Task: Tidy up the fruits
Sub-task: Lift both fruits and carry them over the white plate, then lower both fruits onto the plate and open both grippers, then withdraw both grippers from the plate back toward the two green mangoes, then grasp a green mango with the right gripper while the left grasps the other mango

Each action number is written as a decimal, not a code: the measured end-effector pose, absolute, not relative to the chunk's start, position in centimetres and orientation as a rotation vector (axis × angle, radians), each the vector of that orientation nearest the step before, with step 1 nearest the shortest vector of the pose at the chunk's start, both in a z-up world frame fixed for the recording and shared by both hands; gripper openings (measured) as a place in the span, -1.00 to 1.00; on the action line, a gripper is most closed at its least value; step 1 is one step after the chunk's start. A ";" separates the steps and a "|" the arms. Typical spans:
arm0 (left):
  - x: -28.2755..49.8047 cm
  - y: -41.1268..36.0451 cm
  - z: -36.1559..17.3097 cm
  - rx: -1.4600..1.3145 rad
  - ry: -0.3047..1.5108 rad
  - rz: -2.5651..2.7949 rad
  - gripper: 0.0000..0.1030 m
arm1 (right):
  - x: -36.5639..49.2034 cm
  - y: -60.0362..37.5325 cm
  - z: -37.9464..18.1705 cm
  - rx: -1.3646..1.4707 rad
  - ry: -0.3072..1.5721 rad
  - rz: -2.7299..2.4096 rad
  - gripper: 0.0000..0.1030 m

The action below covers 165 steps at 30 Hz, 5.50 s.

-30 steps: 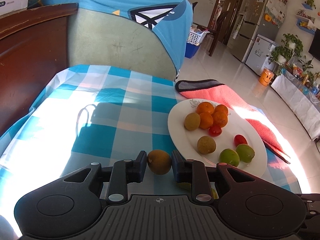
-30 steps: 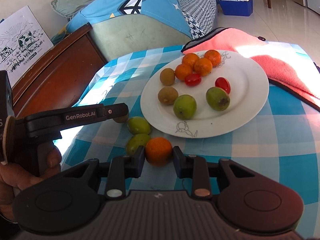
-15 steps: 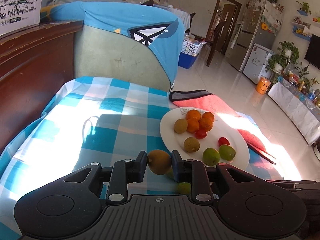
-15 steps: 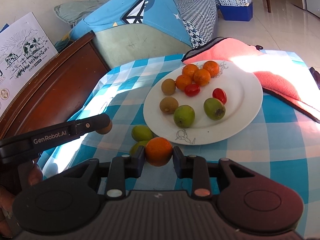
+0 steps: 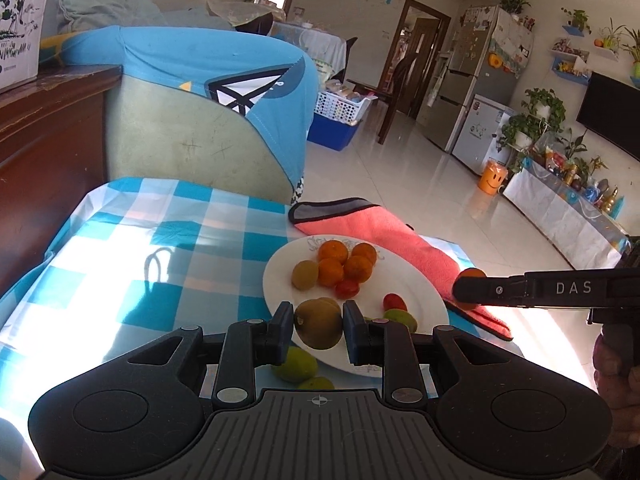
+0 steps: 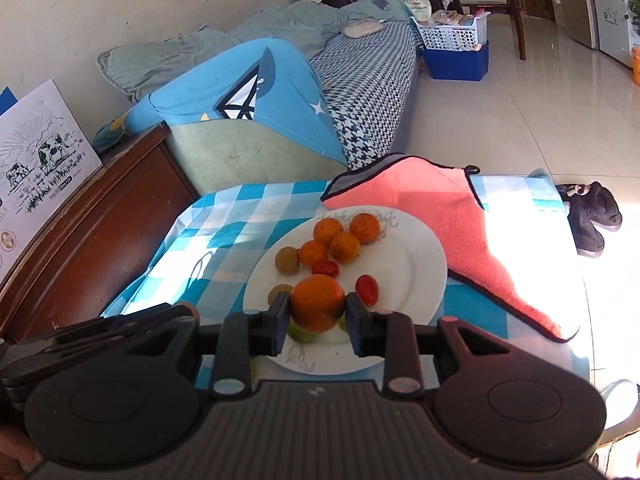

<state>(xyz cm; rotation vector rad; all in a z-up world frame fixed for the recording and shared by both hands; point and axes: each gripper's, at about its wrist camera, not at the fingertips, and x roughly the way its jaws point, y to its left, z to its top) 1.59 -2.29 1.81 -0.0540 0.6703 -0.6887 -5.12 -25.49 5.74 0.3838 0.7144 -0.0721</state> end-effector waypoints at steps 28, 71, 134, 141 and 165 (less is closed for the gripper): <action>5.8 -8.7 0.0 -0.059 0.695 -0.769 -0.54 | 0.0 -29.8 3.2 0.556 0.760 -0.174 -0.41; 1.1 -3.7 1.7 0.160 0.738 -0.479 0.80 | -1.6 -26.2 2.8 0.432 0.786 -0.164 0.35; 2.2 -0.1 -1.6 0.045 0.836 -0.480 0.78 | -5.3 -16.8 0.6 0.115 0.894 0.021 -0.31; 1.5 -2.7 -2.3 0.091 0.772 -0.574 0.78 | -6.6 -19.4 1.9 0.178 0.880 -0.034 -0.31; 2.0 -5.0 -4.3 0.224 0.695 -0.690 0.08 | -5.9 -22.3 1.2 0.370 0.897 -0.140 -0.31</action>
